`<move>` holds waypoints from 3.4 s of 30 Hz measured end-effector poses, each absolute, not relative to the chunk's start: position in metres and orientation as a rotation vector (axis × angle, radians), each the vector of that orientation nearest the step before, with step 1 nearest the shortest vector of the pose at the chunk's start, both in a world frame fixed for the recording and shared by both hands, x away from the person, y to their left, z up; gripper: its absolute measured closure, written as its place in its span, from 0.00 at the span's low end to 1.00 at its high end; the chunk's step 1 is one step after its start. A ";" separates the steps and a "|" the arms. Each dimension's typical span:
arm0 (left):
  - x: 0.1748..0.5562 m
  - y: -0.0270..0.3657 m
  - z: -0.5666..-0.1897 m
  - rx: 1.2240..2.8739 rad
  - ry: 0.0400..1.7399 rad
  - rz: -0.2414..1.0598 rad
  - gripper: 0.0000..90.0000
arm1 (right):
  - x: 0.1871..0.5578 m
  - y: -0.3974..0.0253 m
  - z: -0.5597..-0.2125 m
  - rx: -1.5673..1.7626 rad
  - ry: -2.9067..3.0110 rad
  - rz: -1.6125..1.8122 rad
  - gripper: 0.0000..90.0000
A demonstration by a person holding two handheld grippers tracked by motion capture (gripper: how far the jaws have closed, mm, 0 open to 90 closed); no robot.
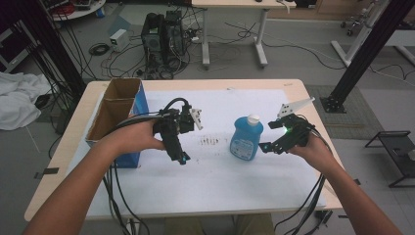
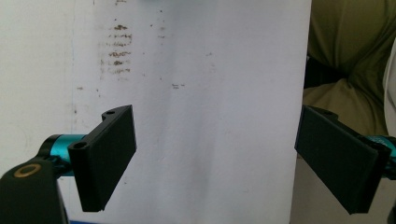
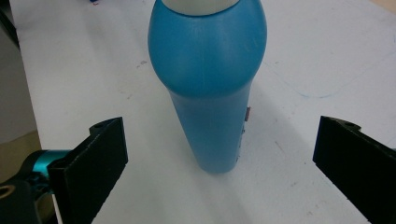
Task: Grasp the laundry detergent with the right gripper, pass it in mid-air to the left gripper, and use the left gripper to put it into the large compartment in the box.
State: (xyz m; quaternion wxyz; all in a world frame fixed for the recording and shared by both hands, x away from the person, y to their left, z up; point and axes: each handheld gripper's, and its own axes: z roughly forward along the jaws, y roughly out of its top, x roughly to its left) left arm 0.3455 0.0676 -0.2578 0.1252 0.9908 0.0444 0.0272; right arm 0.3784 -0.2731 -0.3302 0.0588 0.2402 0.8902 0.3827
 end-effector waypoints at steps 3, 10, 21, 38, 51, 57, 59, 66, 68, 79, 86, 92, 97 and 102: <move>0.346 0.068 -0.258 2.885 0.132 0.087 0.14 | 0.378 -0.272 -0.331 0.740 2.683 1.164 0.02; 0.346 0.069 -0.259 2.885 0.130 0.076 0.14 | 0.378 -0.272 -0.337 0.735 2.666 1.195 0.02; 0.347 0.070 -0.259 2.888 0.131 0.075 0.14 | 0.381 -0.265 -0.345 0.750 2.643 1.232 0.02; 0.348 0.070 -0.259 2.888 0.139 0.070 0.14 | 0.385 -0.253 -0.361 0.711 2.625 1.271 0.02; 0.348 0.071 -0.259 2.888 0.145 0.071 0.14 | 0.387 -0.246 -0.371 0.735 2.597 1.320 0.02; 0.348 0.072 -0.260 2.885 0.145 0.064 0.14 | 0.388 -0.244 -0.375 0.746 2.576 1.353 0.02; 0.348 0.072 -0.260 2.886 0.145 0.066 0.14 | 0.388 -0.243 -0.376 0.742 2.568 1.363 0.02; 0.349 0.071 -0.261 2.887 0.145 0.066 0.14 | 0.388 -0.241 -0.382 0.706 2.527 1.378 0.02; 0.349 0.071 -0.261 2.890 0.147 0.068 0.14 | 0.389 -0.241 -0.382 0.698 2.514 1.389 0.02; 0.349 0.072 -0.261 2.889 0.150 0.068 0.14 | 0.387 -0.238 -0.386 0.725 2.517 1.416 0.04; 0.349 0.072 -0.261 2.891 0.150 0.068 0.14 | 0.388 -0.236 -0.388 0.701 2.493 1.428 0.05; 0.349 0.073 -0.261 2.890 0.151 0.066 0.14 | 0.388 -0.237 -0.389 0.716 2.485 1.434 0.07; 0.349 0.073 -0.262 2.886 0.152 0.062 0.14 | 0.387 -0.236 -0.391 0.680 2.480 1.465 0.16; 0.349 0.074 -0.261 2.887 0.152 0.066 0.14 | 0.387 -0.233 -0.394 0.684 2.456 1.478 0.16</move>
